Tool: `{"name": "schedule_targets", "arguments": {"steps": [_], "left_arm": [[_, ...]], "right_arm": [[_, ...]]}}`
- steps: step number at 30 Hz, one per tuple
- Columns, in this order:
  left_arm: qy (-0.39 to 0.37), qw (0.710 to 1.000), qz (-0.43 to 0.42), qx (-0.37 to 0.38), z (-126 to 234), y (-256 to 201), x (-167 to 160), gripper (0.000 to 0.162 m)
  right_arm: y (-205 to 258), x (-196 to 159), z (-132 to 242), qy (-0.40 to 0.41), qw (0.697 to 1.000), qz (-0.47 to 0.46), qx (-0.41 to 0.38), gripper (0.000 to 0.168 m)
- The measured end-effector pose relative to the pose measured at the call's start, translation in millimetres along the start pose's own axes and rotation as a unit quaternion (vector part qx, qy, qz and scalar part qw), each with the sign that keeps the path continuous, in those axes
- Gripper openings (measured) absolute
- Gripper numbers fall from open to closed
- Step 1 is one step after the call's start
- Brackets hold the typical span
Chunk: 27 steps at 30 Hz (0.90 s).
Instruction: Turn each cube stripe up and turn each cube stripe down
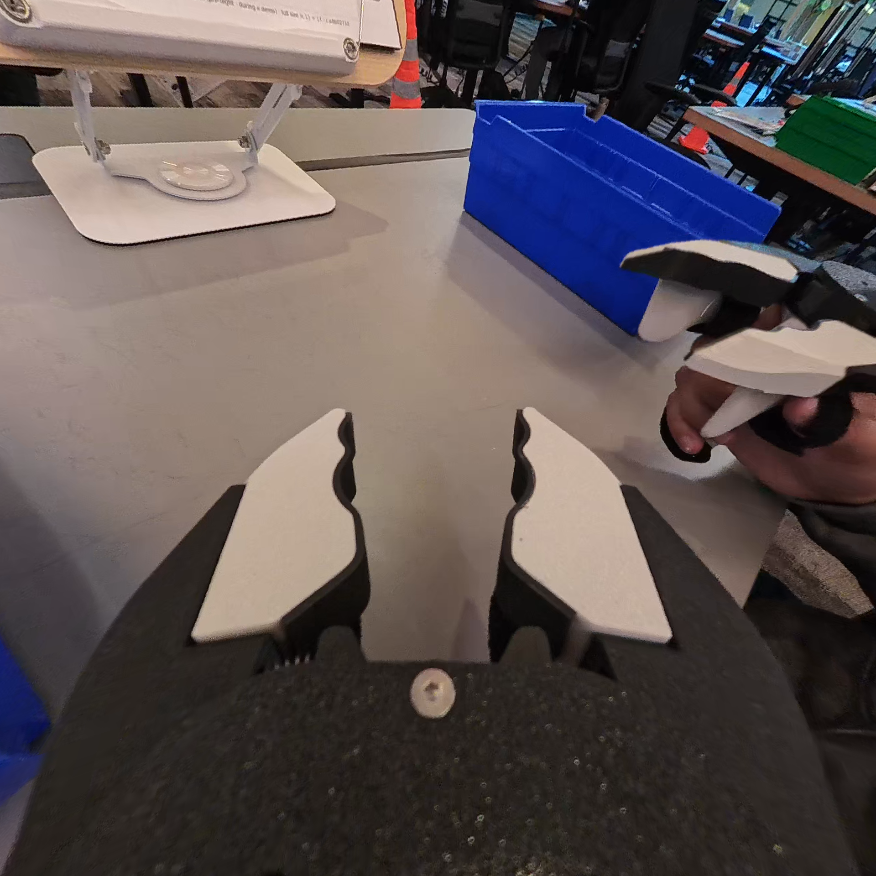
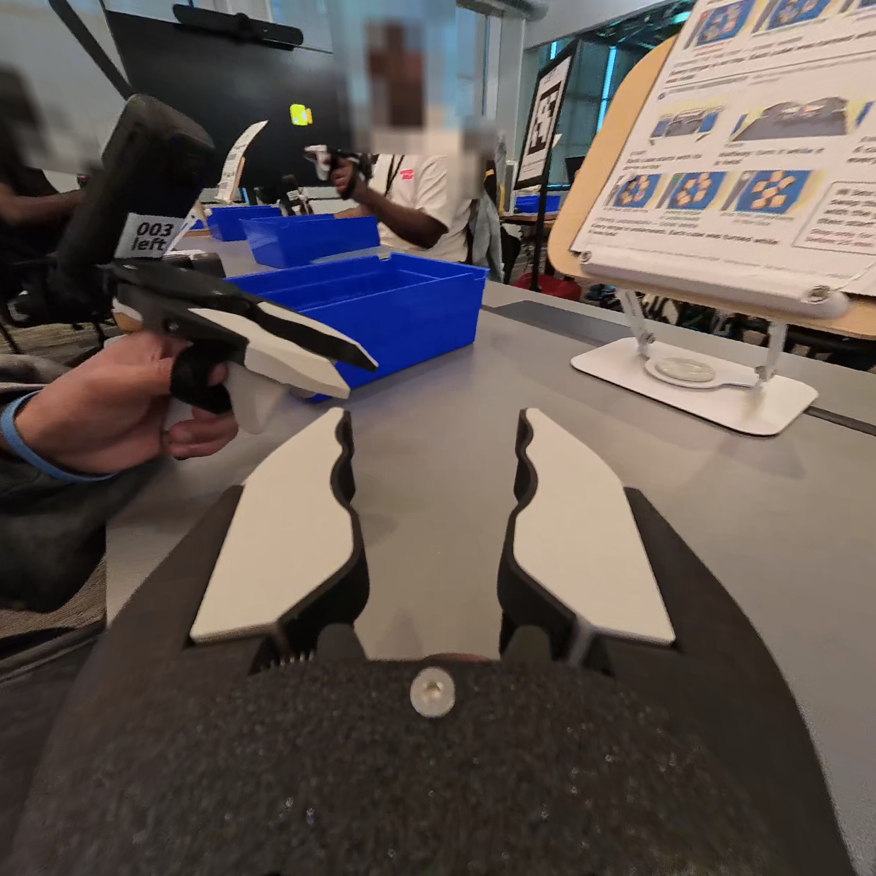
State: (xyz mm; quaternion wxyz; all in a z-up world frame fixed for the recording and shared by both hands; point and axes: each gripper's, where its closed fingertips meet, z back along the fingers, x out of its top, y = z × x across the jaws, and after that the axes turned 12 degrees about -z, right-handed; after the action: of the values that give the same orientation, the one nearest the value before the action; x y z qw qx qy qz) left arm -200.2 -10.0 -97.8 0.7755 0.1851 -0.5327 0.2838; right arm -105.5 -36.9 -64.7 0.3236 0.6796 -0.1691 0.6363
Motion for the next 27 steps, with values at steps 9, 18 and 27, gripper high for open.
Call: {"name": "schedule_targets", "arguments": {"steps": [9, 18, 27], "left_arm": [[0.027, 1.000, 0.014, 0.005, -5.9, 6.8, -12.7, 0.063], [0.048, 0.999, 0.003, -0.004, -9.6, 0.0, -21.2, 0.060], [0.015, 0.999, -0.048, 0.001, -18.8, -26.1, -6.0, 0.069]], "right_arm": [[4.2, -17.1, -3.9, 0.041, 0.998, 0.051, 0.001, 0.065], [9.0, -20.9, -4.7, 0.048, 0.997, 0.054, 0.012, 0.064], [-35.1, 31.0, 30.6, -0.007, 0.988, 0.121, -0.100, 0.063]]}}
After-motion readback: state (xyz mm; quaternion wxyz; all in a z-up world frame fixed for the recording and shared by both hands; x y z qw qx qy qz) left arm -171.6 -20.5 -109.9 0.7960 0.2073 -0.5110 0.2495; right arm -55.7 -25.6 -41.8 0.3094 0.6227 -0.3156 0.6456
